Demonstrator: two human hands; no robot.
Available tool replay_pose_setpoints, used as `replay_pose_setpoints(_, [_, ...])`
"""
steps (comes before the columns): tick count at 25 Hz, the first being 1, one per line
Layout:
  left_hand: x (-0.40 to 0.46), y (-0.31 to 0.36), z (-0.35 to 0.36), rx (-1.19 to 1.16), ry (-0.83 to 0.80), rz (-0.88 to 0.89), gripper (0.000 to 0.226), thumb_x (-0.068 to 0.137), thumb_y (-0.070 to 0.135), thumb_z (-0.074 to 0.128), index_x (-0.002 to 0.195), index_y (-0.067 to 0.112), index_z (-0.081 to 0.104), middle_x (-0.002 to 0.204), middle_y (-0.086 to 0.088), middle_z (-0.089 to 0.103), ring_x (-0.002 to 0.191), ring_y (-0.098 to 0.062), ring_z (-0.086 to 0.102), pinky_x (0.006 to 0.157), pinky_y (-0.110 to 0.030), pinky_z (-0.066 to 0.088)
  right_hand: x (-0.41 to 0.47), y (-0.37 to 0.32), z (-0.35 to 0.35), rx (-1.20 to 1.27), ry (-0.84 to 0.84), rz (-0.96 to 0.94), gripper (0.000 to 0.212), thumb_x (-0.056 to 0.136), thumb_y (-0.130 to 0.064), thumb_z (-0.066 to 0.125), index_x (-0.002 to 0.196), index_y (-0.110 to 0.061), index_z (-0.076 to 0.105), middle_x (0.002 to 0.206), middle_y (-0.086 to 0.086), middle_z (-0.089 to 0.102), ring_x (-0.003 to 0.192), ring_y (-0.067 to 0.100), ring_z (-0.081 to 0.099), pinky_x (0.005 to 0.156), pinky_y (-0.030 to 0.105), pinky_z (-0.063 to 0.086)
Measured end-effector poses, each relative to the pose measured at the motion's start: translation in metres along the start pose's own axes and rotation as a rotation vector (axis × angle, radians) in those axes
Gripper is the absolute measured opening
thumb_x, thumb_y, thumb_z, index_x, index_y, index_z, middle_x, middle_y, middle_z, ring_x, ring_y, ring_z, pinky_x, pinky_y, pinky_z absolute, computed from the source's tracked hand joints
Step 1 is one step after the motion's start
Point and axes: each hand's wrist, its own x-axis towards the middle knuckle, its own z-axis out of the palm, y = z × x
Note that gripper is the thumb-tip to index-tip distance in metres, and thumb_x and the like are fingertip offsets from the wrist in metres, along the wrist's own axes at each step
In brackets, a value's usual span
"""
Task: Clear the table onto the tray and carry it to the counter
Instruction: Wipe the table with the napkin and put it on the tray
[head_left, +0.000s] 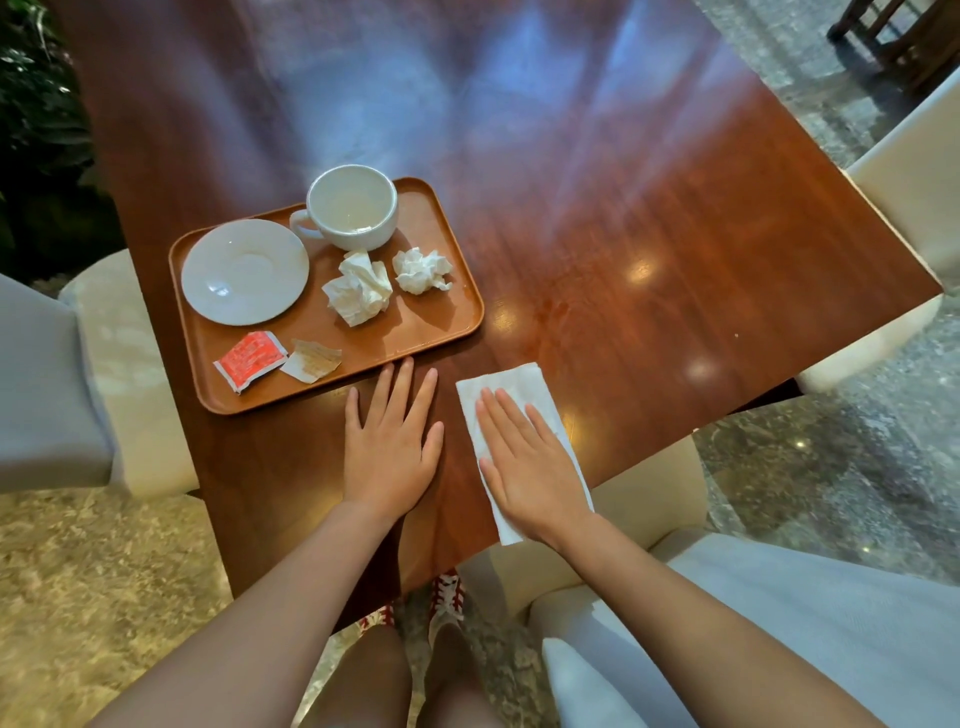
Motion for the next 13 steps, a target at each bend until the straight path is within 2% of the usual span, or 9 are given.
replay_pose_setpoints(5, [0.0,-0.001,0.002,0.011,0.015,0.012,0.056,0.09,0.038,0.021,0.144,0.024,0.024,0.153,-0.008,0.029,0.141,-0.025,0.021,0.111,-0.054,0.015,-0.021,0.001,0.001,-0.015,-0.07,-0.135,0.052,0.099,-0.032,0.015,0.146,-0.01,0.018,0.154,0.006,0.025,0.143,0.017,0.014,0.114,0.037,0.012])
replay_pose_setpoints(10, [0.0,-0.001,0.0,0.009,0.003,0.013,0.056,0.091,0.038,0.021,0.145,0.024,0.022,0.154,-0.008,0.024,0.143,-0.025,0.017,0.112,-0.052,0.011,-0.026,0.004,-0.016,0.155,-0.129,-0.18,0.055,0.095,-0.033,0.025,0.146,-0.013,0.024,0.156,0.001,0.02,0.144,0.014,0.01,0.116,0.032,0.003])
replay_pose_setpoints(11, [0.0,-0.002,0.0,0.007,-0.005,0.015,0.056,0.091,0.038,0.021,0.145,0.024,0.021,0.155,-0.007,0.022,0.143,-0.024,0.014,0.113,-0.052,0.01,-0.028,0.011,-0.023,0.156,-0.124,-0.202,0.054,0.093,-0.031,0.028,0.143,-0.013,0.03,0.154,0.002,0.024,0.144,0.016,0.015,0.116,0.032,0.006])
replay_pose_setpoints(13, [-0.004,-0.006,0.001,0.005,-0.017,0.033,0.057,0.091,0.041,0.018,0.146,0.025,0.017,0.157,-0.006,0.017,0.144,-0.022,0.008,0.114,-0.049,0.006,-0.035,0.027,-0.031,0.064,-0.061,-0.277,0.048,0.089,-0.025,0.039,0.135,-0.012,0.044,0.147,0.005,0.042,0.139,0.023,0.032,0.113,0.038,0.026])
